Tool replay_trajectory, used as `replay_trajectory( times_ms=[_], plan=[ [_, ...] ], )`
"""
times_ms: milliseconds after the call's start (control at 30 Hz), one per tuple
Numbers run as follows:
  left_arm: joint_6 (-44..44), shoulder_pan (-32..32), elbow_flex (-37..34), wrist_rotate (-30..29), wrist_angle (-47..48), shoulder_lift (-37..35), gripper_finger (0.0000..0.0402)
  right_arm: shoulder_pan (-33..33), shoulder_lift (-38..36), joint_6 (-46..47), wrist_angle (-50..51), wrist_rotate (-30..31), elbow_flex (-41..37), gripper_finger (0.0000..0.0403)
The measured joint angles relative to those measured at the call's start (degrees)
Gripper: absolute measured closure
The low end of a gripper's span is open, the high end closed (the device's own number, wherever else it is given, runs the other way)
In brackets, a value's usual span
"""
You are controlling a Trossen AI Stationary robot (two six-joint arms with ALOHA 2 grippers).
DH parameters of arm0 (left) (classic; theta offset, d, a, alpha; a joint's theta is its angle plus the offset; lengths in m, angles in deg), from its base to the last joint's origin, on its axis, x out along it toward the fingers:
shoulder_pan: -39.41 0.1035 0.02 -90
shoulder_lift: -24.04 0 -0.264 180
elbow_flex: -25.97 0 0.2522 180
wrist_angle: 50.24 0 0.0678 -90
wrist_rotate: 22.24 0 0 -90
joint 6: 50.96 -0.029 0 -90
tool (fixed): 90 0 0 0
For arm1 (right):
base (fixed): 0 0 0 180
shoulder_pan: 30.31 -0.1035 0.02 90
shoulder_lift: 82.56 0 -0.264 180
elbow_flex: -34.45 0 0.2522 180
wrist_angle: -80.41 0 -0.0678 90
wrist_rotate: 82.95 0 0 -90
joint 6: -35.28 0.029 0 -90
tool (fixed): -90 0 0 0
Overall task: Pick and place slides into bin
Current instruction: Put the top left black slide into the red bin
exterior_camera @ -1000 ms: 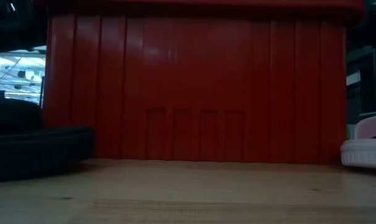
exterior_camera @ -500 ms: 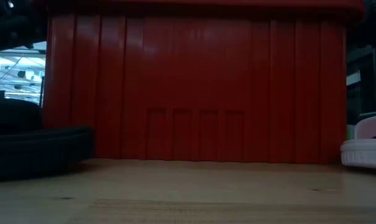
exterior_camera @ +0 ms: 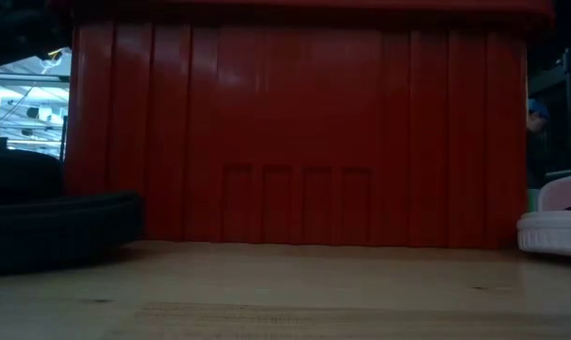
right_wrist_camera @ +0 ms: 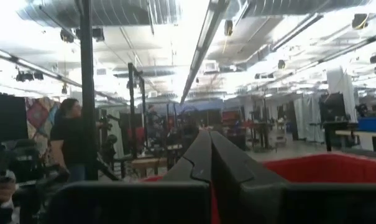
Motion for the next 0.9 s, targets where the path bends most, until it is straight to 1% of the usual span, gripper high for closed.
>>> replay_trajectory(
  times_ms=[67, 300, 500, 633, 800, 900],
  plan=[
    [0.6, 0.0, 0.0, -1.0, -0.2, 0.0, 0.0400, 0.0, 0.0, -0.2, 0.1, 0.0, 0.5, 0.0392],
    [-0.4, 0.0, 0.1, -2.1, -0.6, 0.0, 0.0400, 0.0, 0.0, -7.3, 0.2, 0.0, 0.9, 0.0395],
    [0.4, 0.0, 0.1, -4.2, -1.8, 0.0, 0.0400, 0.0, 0.0, -7.3, 0.2, 0.0, 0.9, 0.0390],
    [3.6, 0.0, 0.1, -3.8, -2.0, 0.0, 0.0400, 0.0, 0.0, -6.9, 0.3, 0.0, 0.9, 0.0386],
    [0.8, 0.0, 0.1, -3.1, -2.0, 0.0, 0.0400, 0.0, 0.0, -7.4, 1.0, 0.0, 0.9, 0.0392],
    [3.0, 0.0, 0.1, -3.4, -3.3, 0.0, 0.0400, 0.0, 0.0, -7.4, 0.9, 0.0, 0.9, 0.0395]
  ],
)
